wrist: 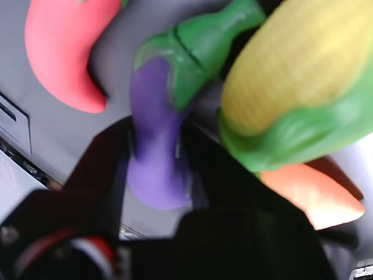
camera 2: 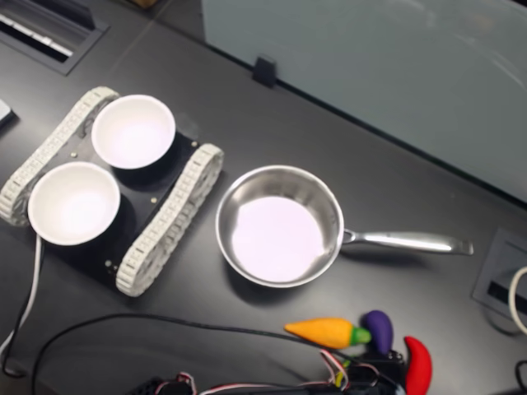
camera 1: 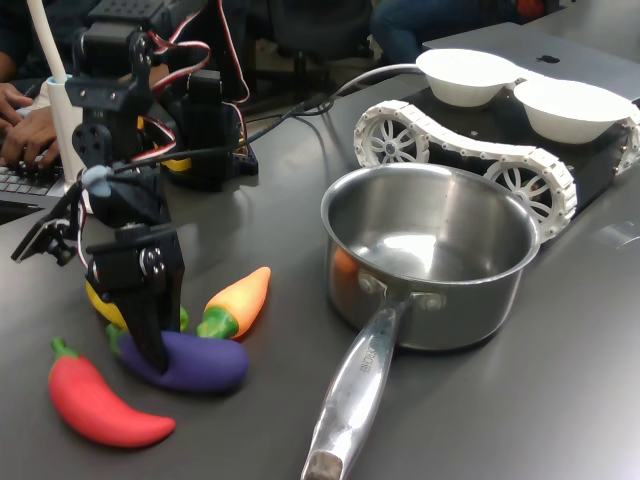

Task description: Pick up the brinjal and place them in the pan

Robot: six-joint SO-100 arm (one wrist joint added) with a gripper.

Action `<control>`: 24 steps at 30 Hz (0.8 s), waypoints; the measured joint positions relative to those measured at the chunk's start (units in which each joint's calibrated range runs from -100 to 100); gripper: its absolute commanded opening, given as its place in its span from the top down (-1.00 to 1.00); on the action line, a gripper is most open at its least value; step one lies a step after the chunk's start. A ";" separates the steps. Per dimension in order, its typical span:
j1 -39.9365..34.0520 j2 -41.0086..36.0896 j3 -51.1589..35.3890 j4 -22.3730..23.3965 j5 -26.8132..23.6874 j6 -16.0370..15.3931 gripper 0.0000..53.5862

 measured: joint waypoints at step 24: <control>3.19 -26.85 13.76 -4.50 0.00 0.00 1.00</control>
